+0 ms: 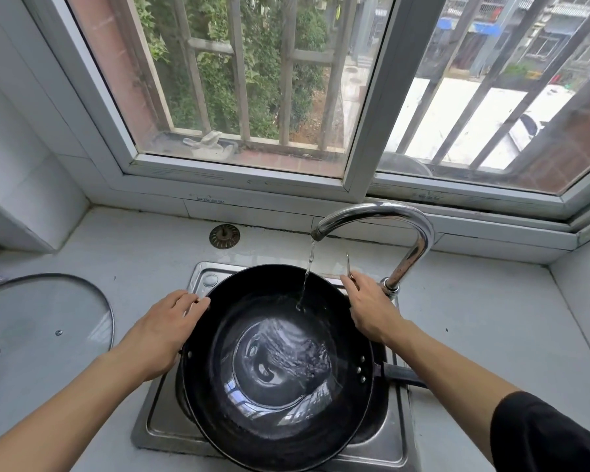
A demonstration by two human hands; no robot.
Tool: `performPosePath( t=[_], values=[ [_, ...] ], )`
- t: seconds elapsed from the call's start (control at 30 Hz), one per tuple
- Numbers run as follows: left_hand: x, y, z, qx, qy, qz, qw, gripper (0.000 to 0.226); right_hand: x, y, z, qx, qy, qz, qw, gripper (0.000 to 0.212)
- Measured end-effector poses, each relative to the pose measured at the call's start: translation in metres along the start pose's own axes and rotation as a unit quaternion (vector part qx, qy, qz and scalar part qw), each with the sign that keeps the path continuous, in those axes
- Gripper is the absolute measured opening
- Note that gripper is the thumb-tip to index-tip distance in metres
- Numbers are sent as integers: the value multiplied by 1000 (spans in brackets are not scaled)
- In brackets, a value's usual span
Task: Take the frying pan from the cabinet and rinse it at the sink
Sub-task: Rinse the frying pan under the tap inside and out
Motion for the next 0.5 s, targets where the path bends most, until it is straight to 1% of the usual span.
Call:
performPosePath(
  t=[0.2,0.3,0.37,0.43,0.5],
  values=[
    [3,7,3,3,2,3,1000,95,-11,2,5,-11,-11,22,1000,57],
    [4,13,5,19,6,2,1000,91,-16,5,19,8,-16,-28,999,54],
    [6,19,7,30,8,-13,999,90,-18,5,36,16,-23,-59,998,58],
    [8,24,9,47,10,-29,998,89,-16,-2,58,-12,-36,-62,997,62],
    [10,28,12,57,6,-39,998,89,-7,-16,82,-63,-65,-52,995,69]
  ],
)
Point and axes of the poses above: each hand's wrist, its own z-axis away from the middle knuckle, its own y-axis out of the back of the hand, x = y × z, the point moved 10 cm from there along -z, towards the middle knuckle, and after that the axes turned 12 degrees about -z, right-handed, at the moved point
